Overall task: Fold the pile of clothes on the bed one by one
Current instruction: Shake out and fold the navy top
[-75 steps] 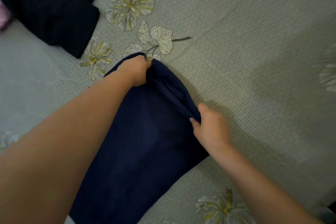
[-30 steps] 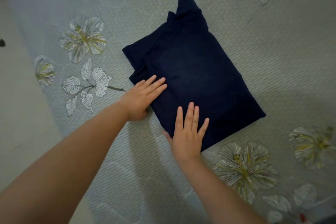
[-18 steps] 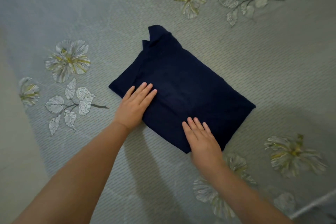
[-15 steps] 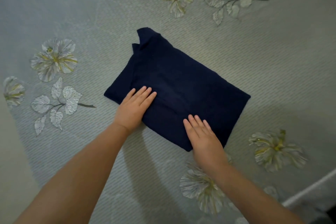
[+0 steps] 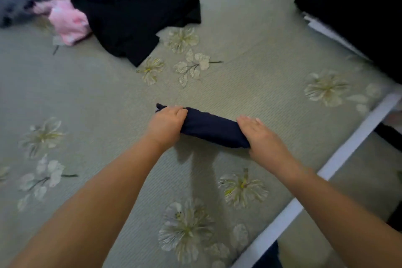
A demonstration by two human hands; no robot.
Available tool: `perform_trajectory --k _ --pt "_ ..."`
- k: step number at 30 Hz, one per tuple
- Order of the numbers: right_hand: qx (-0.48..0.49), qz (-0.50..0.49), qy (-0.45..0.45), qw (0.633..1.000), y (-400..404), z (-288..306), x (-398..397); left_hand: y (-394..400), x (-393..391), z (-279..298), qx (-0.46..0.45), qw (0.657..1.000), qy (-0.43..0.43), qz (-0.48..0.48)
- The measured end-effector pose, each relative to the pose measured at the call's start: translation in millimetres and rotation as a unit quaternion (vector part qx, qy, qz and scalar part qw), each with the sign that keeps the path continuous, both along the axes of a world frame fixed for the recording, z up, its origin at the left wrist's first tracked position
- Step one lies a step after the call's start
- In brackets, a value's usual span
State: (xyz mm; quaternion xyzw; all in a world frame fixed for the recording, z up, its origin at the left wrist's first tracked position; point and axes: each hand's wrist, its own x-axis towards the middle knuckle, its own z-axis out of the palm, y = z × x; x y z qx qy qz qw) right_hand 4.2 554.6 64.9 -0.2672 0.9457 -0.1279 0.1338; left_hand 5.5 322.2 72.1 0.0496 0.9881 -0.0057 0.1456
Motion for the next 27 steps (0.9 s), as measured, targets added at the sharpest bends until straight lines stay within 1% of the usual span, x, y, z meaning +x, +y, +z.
perform_trajectory --k 5,10,16,21,24,27 --pt "0.024 -0.056 0.025 0.998 97.0 60.5 -40.0 100.8 -56.5 58.0 0.004 0.997 0.053 -0.063" --pt "0.038 -0.110 0.080 0.990 205.9 113.3 -72.2 212.6 -108.9 110.7 -0.009 0.981 0.118 -0.151" --pt "0.086 -0.168 0.131 0.973 313.0 164.0 -111.8 332.5 -177.8 159.4 -0.018 0.966 0.169 -0.195" --pt "0.076 -0.224 0.125 0.964 374.2 180.1 -139.4 404.4 -231.6 177.9 -0.034 0.954 0.175 -0.241" --pt "0.080 -0.238 0.107 0.962 403.5 177.5 -166.3 434.9 -265.1 172.9 -0.041 0.951 0.171 -0.256" --pt "0.079 -0.233 0.109 0.963 426.3 170.4 -213.4 457.1 -312.8 163.9 -0.065 0.949 0.149 -0.271"
